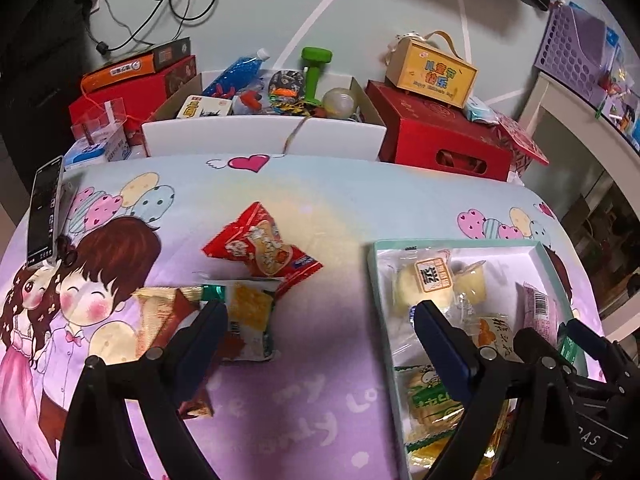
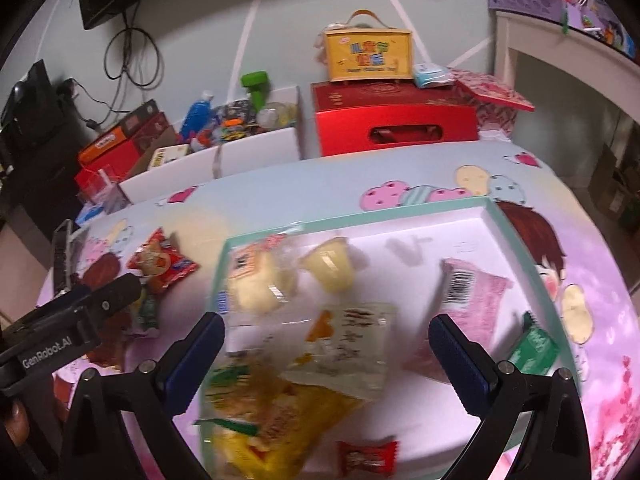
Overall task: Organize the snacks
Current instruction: 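Move both tools back toward the remaining snacks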
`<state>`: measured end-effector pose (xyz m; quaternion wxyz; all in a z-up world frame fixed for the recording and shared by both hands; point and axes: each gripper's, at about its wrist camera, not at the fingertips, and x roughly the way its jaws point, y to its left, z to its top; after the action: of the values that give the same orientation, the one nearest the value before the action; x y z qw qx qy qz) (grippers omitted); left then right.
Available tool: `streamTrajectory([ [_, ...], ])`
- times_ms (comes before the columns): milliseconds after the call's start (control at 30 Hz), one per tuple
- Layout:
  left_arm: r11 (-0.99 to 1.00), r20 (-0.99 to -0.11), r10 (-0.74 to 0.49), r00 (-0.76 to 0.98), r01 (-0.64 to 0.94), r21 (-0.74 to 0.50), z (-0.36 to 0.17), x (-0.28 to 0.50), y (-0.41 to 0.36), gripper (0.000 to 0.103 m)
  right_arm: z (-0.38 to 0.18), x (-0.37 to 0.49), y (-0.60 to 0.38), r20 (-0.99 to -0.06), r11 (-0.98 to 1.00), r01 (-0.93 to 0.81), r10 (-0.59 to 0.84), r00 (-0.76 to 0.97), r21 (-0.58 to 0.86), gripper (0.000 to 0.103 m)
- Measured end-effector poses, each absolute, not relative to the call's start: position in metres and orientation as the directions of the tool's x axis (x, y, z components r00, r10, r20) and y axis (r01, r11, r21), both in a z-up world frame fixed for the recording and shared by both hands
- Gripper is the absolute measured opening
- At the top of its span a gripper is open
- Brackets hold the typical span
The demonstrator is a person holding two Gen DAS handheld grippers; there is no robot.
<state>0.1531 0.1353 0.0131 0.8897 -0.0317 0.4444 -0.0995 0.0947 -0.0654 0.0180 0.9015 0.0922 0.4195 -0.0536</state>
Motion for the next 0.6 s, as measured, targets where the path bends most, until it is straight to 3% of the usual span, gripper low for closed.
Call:
streamTrajectory([
  [233,0.988,-0.801,-0.153,0.578,0.068,-0.14,0.016,0.153,0.175,0.094,0.02,0.098,-0.035,-0.749,0.979,0.113,0.051,0.66,0.167,0.103],
  [433,0.973,-0.795,-0.174,0.581,-0.022,-0.229,0.011,0.151,0.225,0.094,0.018,0.099,-0.005,-0.74,0.979,0.051,0.116,0.662,0.199,0.103],
  [600,0.969,-0.806,-0.148,0.573,-0.077,-0.233,0.003,0.151,0.25,0.094,0.013,0.104,0.022,-0.743,0.98,0.01,0.144,0.654,0.198,0.103],
])
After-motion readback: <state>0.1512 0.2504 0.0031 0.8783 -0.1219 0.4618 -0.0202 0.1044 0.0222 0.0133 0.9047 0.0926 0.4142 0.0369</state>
